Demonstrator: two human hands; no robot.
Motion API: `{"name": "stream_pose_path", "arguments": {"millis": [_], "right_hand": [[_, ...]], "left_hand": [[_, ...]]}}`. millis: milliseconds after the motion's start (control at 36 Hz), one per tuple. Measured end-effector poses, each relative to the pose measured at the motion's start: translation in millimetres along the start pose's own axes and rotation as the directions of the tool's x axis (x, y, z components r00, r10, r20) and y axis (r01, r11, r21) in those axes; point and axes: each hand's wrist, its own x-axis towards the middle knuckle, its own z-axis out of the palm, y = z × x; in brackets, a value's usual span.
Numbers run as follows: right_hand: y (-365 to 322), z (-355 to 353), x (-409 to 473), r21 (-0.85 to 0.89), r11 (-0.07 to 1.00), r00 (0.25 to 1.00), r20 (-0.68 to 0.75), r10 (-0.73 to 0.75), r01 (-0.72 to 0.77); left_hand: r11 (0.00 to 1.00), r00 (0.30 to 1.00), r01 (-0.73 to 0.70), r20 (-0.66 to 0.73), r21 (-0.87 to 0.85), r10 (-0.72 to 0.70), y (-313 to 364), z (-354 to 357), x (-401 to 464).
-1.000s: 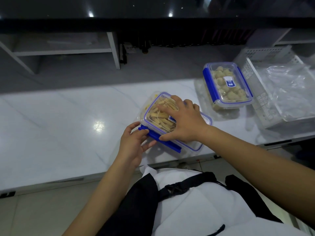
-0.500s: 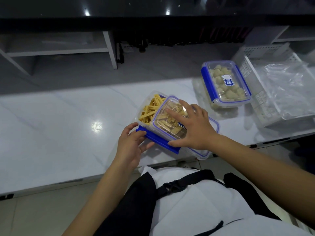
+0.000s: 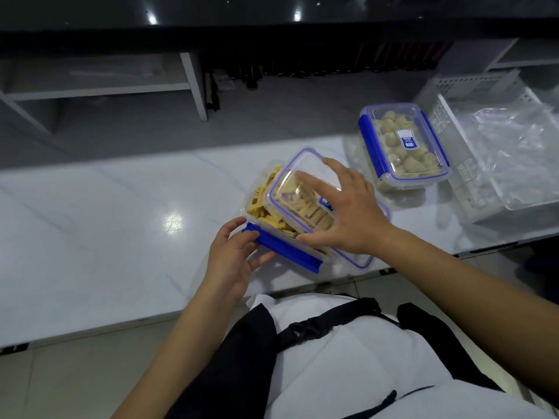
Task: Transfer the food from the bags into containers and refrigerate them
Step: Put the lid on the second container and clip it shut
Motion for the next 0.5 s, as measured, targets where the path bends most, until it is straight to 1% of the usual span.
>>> {"name": "stream_pose_path", "arguments": {"millis": [111,194,333,444,500], "right_hand": [[10.7,-24.0,-16.3,-0.015,1.0,1.0,-0.011,0.025,-0.025],[22.9,-32.7,-35.3,-0.075,0.997,0.999,0.039,0.029,-0.026],[42.3,-28.0,-62.4,-0.172,0.985,0.996,0.088,0.021,-0.006],[53.9,-19.2,-68.7,-0.171,0.984,0.982,0.172,0.08,-0.05],[57.5,-15.7,-70.4,-0.168,0.984,0.98,0.179,0.084,-0.053]], "left_hand": [[1.0,1.0,0.015,0.008,-0.024,-0.015,-0.2,-1.4,1.4],[0.999,1.0,0.018,0.019,-0.03,-0.017,-0.2,-2.8,2.3],[0.998,0.999,0.027,0.032,-0.05,-0.026,-1.0,-2.2,3.6],[0.998,0.999,0.026,0.037,-0.062,-0.024,-0.9,0.2,3.9],[0.998,0.999,0.025,0.039,-0.06,-0.022,-0.1,1.2,4.0]]}}
